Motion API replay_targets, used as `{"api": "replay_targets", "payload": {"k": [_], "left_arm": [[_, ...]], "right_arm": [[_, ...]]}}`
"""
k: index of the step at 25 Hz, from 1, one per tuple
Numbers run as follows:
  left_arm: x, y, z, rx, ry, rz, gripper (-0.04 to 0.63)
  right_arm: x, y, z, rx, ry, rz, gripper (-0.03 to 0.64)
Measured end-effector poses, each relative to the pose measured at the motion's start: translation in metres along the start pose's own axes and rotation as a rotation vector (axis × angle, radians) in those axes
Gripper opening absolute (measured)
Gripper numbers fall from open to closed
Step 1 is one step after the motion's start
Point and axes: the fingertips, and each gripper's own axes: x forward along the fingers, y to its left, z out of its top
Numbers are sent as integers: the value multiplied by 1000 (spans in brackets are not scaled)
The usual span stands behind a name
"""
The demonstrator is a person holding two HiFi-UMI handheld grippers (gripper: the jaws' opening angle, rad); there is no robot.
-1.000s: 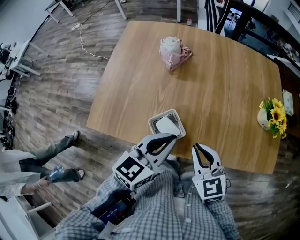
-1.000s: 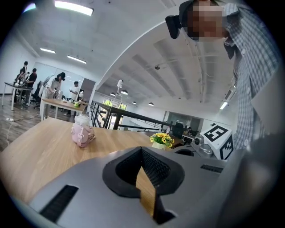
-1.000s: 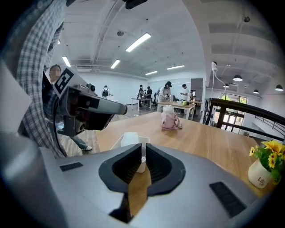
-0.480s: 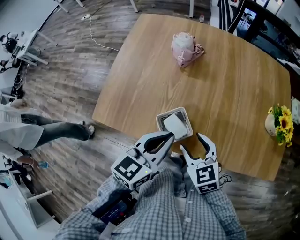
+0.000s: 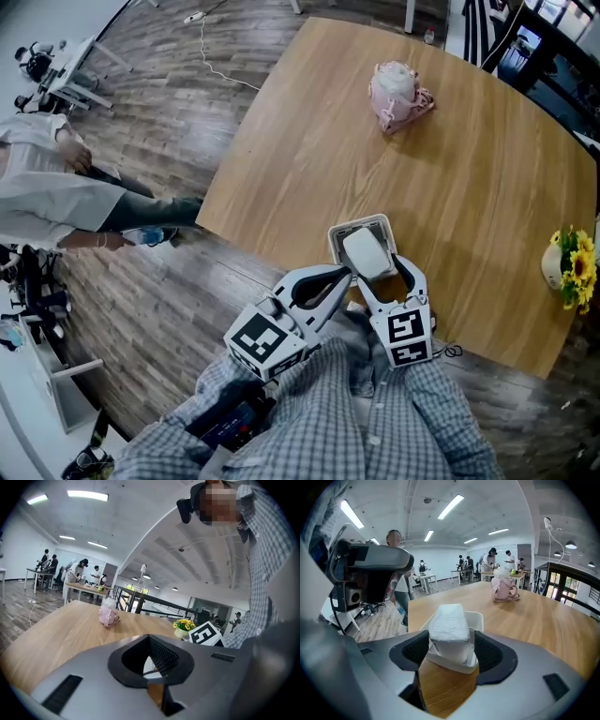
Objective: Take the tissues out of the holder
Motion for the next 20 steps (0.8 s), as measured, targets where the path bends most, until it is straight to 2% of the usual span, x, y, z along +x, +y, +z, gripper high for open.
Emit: {"api": "replay_targets", "payload": {"k": [3,9,20], "left_arm": [[-2,3,-2,-17,-1,15,6],[-2,2,-1,-22,0,19,6],[-2,4,-1,-22,-1,37,6]], "right_arm": [[7,2,1,11,-4,2,287],[18,4,-8,-111,38,-33,285],[14,-2,1,-111,-5,-15,264]]}}
